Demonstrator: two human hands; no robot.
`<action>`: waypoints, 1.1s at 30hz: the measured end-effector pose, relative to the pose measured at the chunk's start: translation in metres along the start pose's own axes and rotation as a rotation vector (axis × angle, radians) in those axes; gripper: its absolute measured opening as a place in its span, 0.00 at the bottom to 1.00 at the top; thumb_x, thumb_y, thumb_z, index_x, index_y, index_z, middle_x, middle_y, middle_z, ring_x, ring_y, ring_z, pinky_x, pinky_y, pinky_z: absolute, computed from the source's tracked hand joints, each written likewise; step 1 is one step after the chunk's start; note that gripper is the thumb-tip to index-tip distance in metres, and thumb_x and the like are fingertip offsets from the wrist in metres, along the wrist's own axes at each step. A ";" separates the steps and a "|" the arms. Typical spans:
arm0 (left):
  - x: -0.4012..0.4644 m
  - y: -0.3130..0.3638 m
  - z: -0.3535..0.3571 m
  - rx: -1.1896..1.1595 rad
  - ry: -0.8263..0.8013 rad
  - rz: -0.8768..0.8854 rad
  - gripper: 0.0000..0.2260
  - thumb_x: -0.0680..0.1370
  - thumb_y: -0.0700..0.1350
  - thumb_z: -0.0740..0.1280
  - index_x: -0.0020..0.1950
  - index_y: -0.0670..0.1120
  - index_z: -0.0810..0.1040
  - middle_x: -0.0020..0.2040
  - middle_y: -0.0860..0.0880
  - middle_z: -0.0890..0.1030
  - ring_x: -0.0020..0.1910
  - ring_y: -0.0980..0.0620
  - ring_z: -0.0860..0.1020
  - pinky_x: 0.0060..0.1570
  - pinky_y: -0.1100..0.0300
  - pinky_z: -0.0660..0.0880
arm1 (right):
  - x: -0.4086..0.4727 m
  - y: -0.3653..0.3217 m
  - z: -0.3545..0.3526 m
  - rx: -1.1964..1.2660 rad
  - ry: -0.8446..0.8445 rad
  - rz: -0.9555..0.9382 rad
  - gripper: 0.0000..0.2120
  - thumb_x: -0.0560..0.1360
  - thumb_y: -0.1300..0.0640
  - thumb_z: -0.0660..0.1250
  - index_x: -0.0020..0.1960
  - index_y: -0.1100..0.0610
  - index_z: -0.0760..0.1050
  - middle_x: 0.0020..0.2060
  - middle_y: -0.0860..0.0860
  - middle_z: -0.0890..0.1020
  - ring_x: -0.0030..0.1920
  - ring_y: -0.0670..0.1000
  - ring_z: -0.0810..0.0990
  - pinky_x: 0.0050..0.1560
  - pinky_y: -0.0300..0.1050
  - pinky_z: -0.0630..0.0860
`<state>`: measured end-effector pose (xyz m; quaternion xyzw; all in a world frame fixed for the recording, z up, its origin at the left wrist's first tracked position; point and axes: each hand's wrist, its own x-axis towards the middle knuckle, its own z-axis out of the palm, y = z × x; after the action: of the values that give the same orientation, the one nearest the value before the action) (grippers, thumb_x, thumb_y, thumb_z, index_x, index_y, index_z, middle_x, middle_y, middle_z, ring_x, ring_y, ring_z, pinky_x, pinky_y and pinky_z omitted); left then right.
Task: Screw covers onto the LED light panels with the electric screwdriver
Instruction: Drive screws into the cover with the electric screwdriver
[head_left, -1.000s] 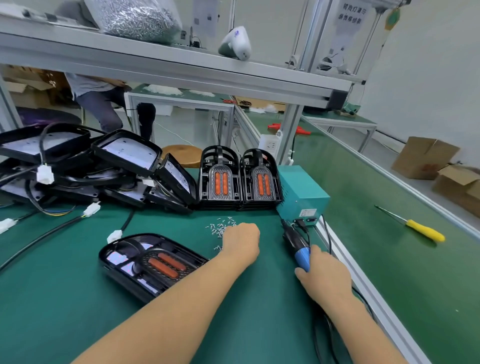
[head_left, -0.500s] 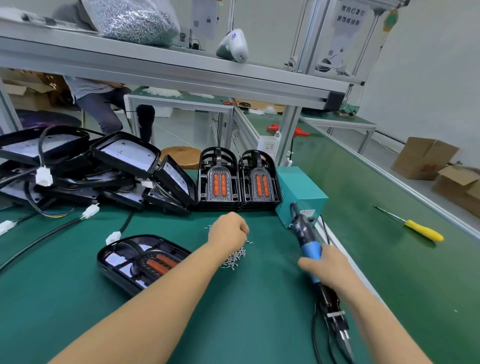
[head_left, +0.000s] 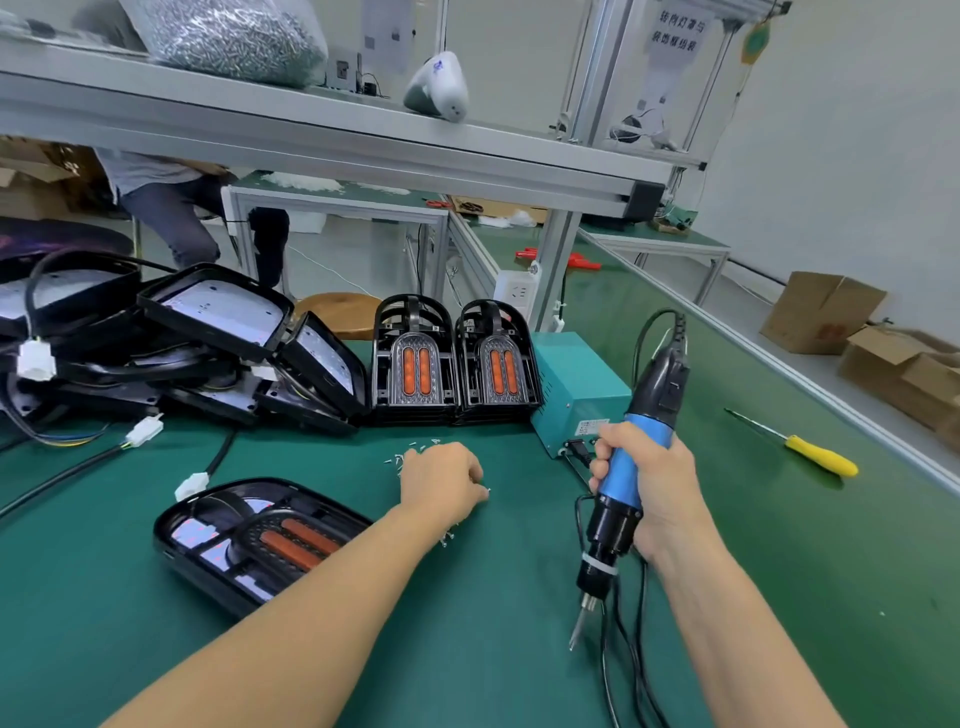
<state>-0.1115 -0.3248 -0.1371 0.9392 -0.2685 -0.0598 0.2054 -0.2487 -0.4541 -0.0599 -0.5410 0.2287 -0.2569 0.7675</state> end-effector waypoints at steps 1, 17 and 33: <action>0.001 0.001 0.002 0.015 0.007 0.011 0.03 0.74 0.51 0.69 0.42 0.54 0.80 0.44 0.52 0.84 0.48 0.50 0.79 0.61 0.54 0.63 | -0.001 0.000 0.001 0.003 0.018 -0.039 0.10 0.72 0.69 0.67 0.48 0.59 0.68 0.26 0.51 0.75 0.23 0.48 0.71 0.24 0.40 0.71; -0.007 0.015 -0.004 0.359 -0.064 0.237 0.10 0.75 0.35 0.60 0.47 0.46 0.78 0.46 0.43 0.75 0.46 0.42 0.73 0.55 0.53 0.64 | -0.008 -0.009 0.026 0.229 0.150 -0.246 0.14 0.71 0.71 0.66 0.49 0.55 0.73 0.24 0.51 0.72 0.23 0.49 0.70 0.26 0.40 0.70; -0.123 -0.067 -0.099 -0.682 0.189 0.220 0.07 0.78 0.43 0.65 0.41 0.52 0.76 0.33 0.65 0.76 0.31 0.65 0.70 0.35 0.73 0.66 | -0.036 -0.024 0.102 0.682 -0.014 -0.367 0.09 0.74 0.65 0.61 0.50 0.54 0.73 0.26 0.46 0.71 0.25 0.45 0.70 0.31 0.36 0.72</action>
<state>-0.1617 -0.1733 -0.0751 0.7837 -0.3124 -0.0361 0.5357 -0.2155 -0.3651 -0.0030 -0.2883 0.0242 -0.4478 0.8460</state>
